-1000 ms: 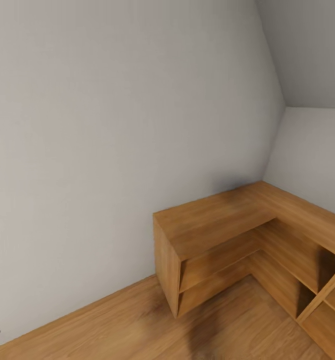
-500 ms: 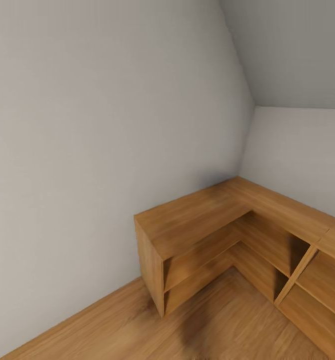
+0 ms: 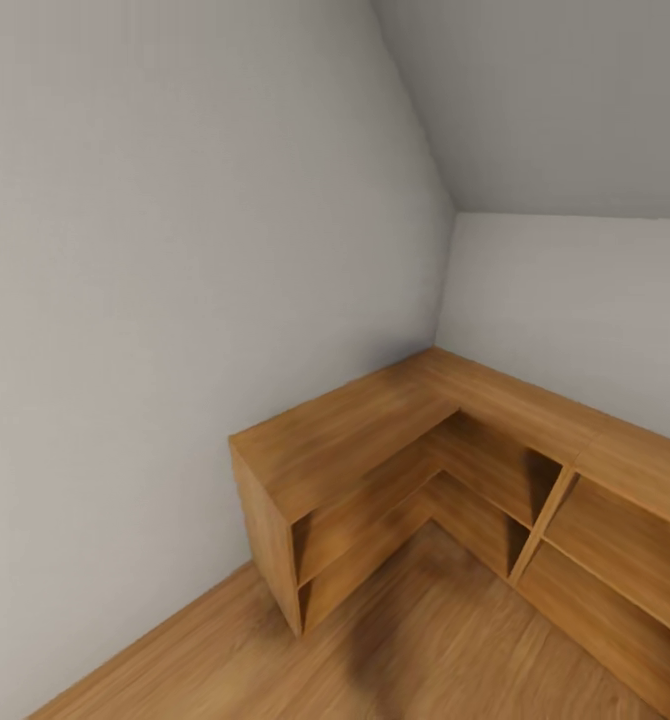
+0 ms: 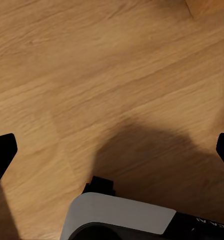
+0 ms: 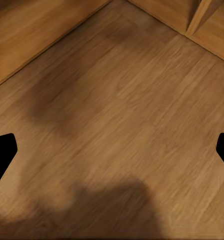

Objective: In the bedroom, organize the workspace by keeping the computer under the desk, ensuring the monitor is on the desk, placing the keyboard on the desk next to the monitor, placing the mouse on the desk next to the keyboard, moving the folder from the swivel chair onto the desk next to the mouse, stacking the notebook on top of the folder with the pen on top of the notebook, and positioning the swivel chair next to the desk.

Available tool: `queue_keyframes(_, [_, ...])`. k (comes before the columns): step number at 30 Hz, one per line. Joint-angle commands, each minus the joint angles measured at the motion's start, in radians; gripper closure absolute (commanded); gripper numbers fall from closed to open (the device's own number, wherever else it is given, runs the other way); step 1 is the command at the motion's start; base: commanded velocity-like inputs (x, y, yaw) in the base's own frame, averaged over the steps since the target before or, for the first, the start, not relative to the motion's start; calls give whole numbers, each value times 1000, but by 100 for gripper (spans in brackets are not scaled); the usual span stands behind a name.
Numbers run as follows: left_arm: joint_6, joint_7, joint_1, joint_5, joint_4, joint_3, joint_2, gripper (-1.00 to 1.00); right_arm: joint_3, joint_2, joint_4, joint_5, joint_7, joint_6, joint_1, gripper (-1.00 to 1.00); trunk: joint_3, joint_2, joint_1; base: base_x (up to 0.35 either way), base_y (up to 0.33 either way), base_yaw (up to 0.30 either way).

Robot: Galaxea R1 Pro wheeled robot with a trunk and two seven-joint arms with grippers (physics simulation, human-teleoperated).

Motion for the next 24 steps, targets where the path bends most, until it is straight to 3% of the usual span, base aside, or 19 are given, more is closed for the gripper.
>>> queue_keyframes(1, [-3,-1,0,1,0,2,0,-100,-4,0,1,10,-9,-2,-1,-100,-1,-1,0,0,0,-260])
queue_keyframes(7, [-3,-3,0,18,1,2,0,-100,-4,1,1,10,-8,-2,1,-100,-1,-1,0,46,91,-260])
queue_keyframes(14, [-4,-7,0,25,1,2,0,-100,-4,1,1,11,-7,-2,1,-100,-1,-1,0,243,175,-260])
queue_keyframes(24, [-3,-7,0,25,1,1,-2,-100,-4,1,1,11,-7,-2,1,-100,-1,-1,0,55,23,-260])
